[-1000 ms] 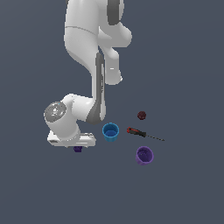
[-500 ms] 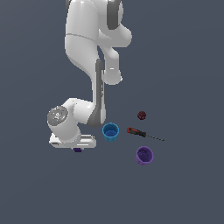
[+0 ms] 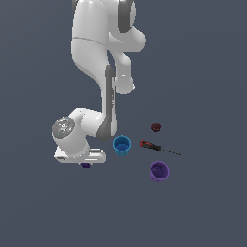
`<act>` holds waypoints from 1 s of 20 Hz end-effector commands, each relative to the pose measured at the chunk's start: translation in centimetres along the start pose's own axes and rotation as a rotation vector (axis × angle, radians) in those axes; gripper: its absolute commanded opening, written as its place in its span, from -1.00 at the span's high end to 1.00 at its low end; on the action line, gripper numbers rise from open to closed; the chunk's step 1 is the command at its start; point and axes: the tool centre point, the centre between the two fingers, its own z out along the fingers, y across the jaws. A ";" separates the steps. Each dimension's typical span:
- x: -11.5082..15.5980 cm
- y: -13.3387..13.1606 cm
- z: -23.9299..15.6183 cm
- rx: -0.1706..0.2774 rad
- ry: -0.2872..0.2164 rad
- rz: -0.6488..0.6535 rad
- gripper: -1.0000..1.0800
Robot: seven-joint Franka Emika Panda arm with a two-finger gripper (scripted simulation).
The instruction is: Pick up a designated object from a clutter of objects.
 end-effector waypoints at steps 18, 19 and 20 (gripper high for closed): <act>-2.9 -8.2 -6.9 0.000 0.001 -0.001 1.00; -3.3 -9.0 -7.7 0.000 0.001 -0.001 1.00; -3.6 -9.9 -8.4 0.000 0.001 -0.001 1.00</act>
